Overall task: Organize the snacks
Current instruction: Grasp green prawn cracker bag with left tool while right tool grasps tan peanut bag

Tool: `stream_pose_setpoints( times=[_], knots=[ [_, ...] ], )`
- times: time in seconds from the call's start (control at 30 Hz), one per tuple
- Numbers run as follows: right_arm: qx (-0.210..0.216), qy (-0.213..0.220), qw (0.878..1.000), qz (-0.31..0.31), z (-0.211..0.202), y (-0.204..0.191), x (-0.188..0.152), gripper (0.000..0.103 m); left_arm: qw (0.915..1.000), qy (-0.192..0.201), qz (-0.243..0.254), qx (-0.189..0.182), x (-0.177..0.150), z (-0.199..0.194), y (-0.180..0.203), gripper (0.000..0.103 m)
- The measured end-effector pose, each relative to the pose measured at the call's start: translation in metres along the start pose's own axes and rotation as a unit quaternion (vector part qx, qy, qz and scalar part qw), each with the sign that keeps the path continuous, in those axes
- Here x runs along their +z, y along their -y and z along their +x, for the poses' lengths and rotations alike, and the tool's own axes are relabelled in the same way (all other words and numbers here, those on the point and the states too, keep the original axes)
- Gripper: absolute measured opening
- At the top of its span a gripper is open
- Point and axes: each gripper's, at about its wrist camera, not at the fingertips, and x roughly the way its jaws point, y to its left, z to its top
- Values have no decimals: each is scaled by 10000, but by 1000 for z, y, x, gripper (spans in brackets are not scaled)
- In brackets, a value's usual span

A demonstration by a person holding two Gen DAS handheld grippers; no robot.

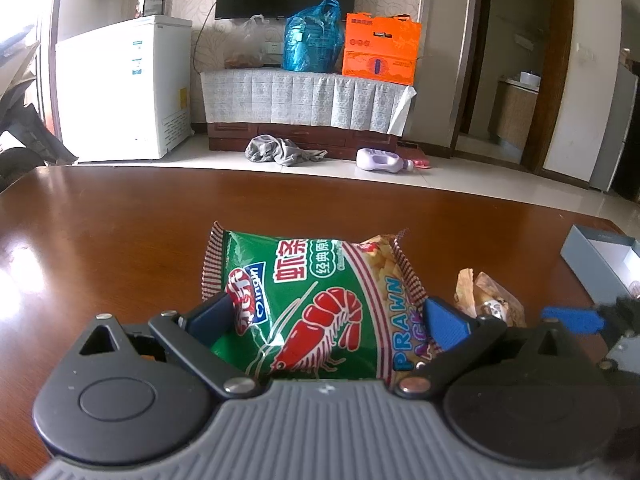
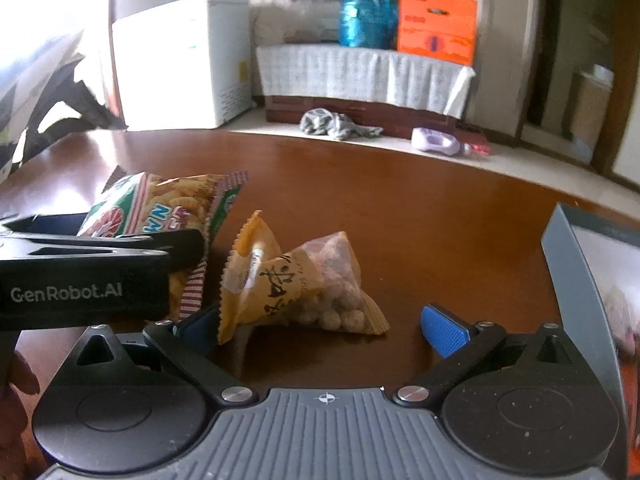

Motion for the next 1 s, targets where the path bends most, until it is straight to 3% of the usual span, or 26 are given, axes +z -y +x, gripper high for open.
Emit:
stream_pose_setpoints(
  times=[0.1, 0.3, 0.43, 0.6, 1.0],
  knots=[
    [-274, 183, 9975, -625, -4, -13, 0, 103, 10000, -3, 0, -38, -1, -1, 1, 101],
    [-157, 50, 9992, -367, -1, -11, 0, 103, 10000, -8, -31, -62, -2, -1, 0, 101],
    [-78, 28, 9995, -299, 0, -8, 1, 101, 10000, 7, 4, -89, -2, 1, 0, 95],
    [167, 162, 9993, -276, -6, -11, -2, 62, 9997, 78, 36, -238, -4, -1, 3, 85],
    [217, 117, 9991, -339, -24, -11, -11, 56, 9995, 140, -13, -266, -3, -7, 4, 77]
  ],
)
